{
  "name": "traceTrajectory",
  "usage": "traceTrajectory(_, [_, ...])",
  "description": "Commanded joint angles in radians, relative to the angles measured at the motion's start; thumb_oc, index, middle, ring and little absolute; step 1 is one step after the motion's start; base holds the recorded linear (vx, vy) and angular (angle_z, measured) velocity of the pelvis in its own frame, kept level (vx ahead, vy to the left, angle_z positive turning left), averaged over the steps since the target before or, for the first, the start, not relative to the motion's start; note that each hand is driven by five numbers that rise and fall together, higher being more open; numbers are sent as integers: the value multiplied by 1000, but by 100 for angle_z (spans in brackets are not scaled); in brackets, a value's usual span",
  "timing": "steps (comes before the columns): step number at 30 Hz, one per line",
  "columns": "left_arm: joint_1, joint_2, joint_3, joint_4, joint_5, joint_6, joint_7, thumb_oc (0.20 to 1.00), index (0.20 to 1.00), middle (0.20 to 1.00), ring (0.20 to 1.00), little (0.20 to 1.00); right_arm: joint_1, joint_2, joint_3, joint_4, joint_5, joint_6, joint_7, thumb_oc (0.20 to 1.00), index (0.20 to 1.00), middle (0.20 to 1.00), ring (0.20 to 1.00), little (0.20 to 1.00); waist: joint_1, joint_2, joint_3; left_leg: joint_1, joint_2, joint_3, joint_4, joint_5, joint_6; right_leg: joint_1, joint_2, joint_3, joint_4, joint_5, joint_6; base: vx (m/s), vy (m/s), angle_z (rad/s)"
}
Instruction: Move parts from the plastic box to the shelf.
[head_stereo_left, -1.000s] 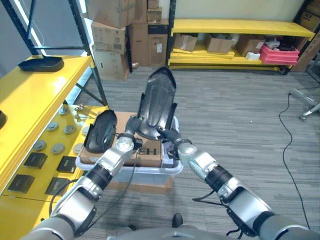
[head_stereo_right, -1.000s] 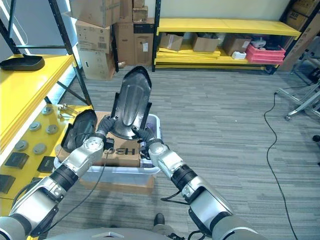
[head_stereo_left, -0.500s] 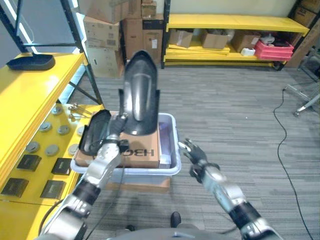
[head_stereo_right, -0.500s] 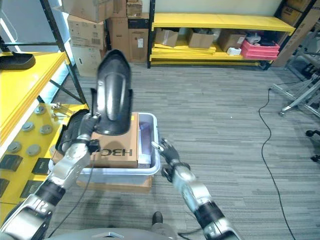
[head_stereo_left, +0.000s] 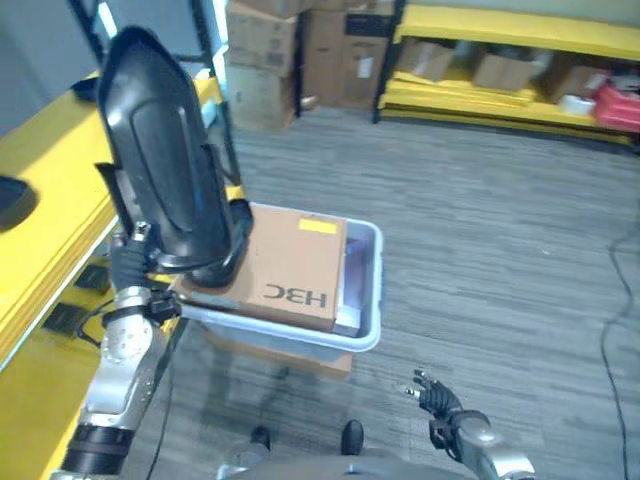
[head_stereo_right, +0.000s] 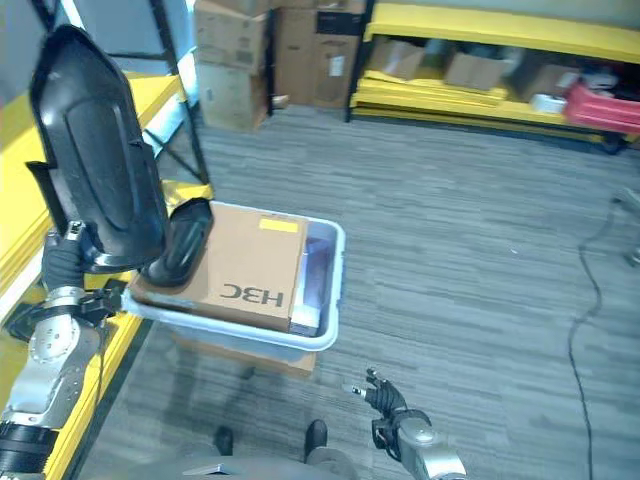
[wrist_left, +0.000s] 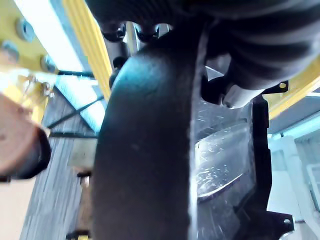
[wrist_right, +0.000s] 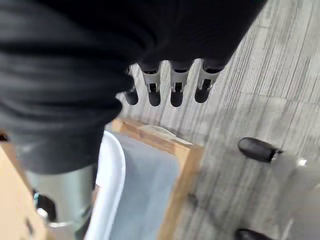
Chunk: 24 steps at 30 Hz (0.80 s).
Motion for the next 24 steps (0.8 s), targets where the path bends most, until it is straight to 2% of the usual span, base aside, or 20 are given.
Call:
traceTrajectory(1, [-114, 59, 79, 25, 39, -65, -29, 200, 200, 200, 200, 200, 19, 21, 24, 108, -152, -3, -35, 1000, 1000, 1000, 1000, 1000, -24, -28, -23, -107, 49, 305, 66, 20, -49, 58, -59, -157, 16, -84, 86, -10, -9, 165])
traceTrajectory(2, [-115, 60, 79, 25, 39, -64, -30, 200, 200, 200, 200, 200, 17, 22, 24, 111, -152, -4, -35, 1000, 1000, 1000, 1000, 1000, -25, -28, -22, -108, 49, 304, 66, 20, -49, 59, -60, -159, 15, -84, 87, 21, 3, 230])
traceTrajectory(3, [-123, 62, 72, 33, 48, -65, -36, 200, 200, 200, 200, 200, 15, 35, 28, 153, -157, -1, -49, 1000, 1000, 1000, 1000, 1000, -27, -25, -20, -120, 55, 381, 69, 34, -45, 67, -62, -200, 22, -83, 86, -7, 103, 274])
traceTrajectory(4, [-130, 66, 65, 45, 74, -62, -17, 200, 200, 200, 200, 200, -9, 54, 41, 228, -196, 10, -50, 1000, 1000, 1000, 1000, 1000, -17, -20, -16, -134, 49, 423, 71, 40, -29, 71, -62, -232, 45, -92, 81, 19, 166, 240])
traceTrajectory(6, [-114, 73, 76, 47, 76, -61, -13, 200, 200, 200, 200, 200, -38, 72, 51, 310, -228, 17, -54, 1000, 1000, 1000, 1000, 1000, 16, -18, -14, -143, 10, 385, 73, 21, -4, 70, -67, -228, 75, -109, 81, 71, 209, 146])
traceTrajectory(9, [-69, 80, 121, 34, 60, -58, -61, 200, 200, 200, 200, 200, -64, 103, 61, 405, -265, 44, -46, 1000, 1000, 1000, 1000, 1000, 69, -14, -16, -141, -38, 348, 65, -6, 30, 84, -87, -236, 111, -135, 87, 120, 211, 31])
traceTrajectory(10, [-45, 84, 138, 29, 52, -58, -95, 200, 200, 200, 200, 200, -76, 125, 65, 461, -247, 60, -60, 1000, 1000, 1000, 1000, 1000, 104, -16, -21, -134, -68, 310, 64, -27, 57, 95, -111, -235, 146, -152, 96, 178, 249, 21])
traceTrajectory(14, [-29, 94, 145, 32, 55, -60, -139, 200, 200, 200, 200, 200, -95, 144, 44, 527, -220, 66, -60, 1000, 1000, 1000, 1000, 1000, 132, -13, -28, -118, -98, 269, 72, -54, 87, 96, -153, -222, 221, -170, 101, 142, 201, 51])
traceTrajectory(15, [-38, 101, 132, 36, 55, -55, -160, 200, 200, 200, 200, 200, -106, 153, 28, 547, -199, 61, -58, 1000, 1000, 1000, 1000, 1000, 134, -11, -25, -112, -126, 236, 84, -75, 115, 73, -192, -180, 325, -154, 106, 183, 281, 60])
traceTrajectory(17, [-60, 105, 109, 41, 76, -45, -156, 200, 200, 200, 200, 200, -113, 157, 18, 555, -181, 52, -60, 1000, 1000, 1000, 1000, 1000, 122, -8, -22, -103, -153, 197, 87, -93, 140, 30, -216, -112, 446, -134, 112, 177, 255, 64])
traceTrajectory(19, [-93, 113, 77, 53, 82, -31, -137, 200, 200, 200, 200, 200, -114, 160, 12, 556, -160, 46, -68, 1000, 1000, 1000, 1000, 1000, 94, -6, -18, -88, -179, 148, 87, -105, 162, -21, -204, -19, 553, -124, 110, 134, 164, 103])
traceTrajectory(20, [-135, 120, 35, 75, 93, -24, -124, 200, 200, 200, 200, 200, -117, 155, 5, 571, -133, 38, -71, 1000, 1000, 1000, 1000, 1000, 48, 3, -9, -78, -188, 96, 81, -92, 179, -103, -119, 64, 605, -107, 84, 96, 71, 92])
traceTrajectory(22, [-179, 119, -5, 86, 99, -1, -97, 200, 200, 200, 200, 200, -119, 149, 2, 584, -128, 27, -60, 1000, 1000, 1000, 1000, 1000, 11, 1, 3, -53, -200, 48, 74, -97, 182, -153, -82, 116, 582, -95, 75, 138, -50, 142])
traceTrajectory(24, [-208, 112, -30, 75, 116, 31, -64, 200, 200, 200, 200, 200, -125, 144, -7, 619, -137, -3, -37, 1000, 1000, 1000, 1000, 1000, -12, -17, 8, -39, -206, 0, 82, -107, 166, -177, -80, 176, 396, -40, 88, 254, -234, 146])
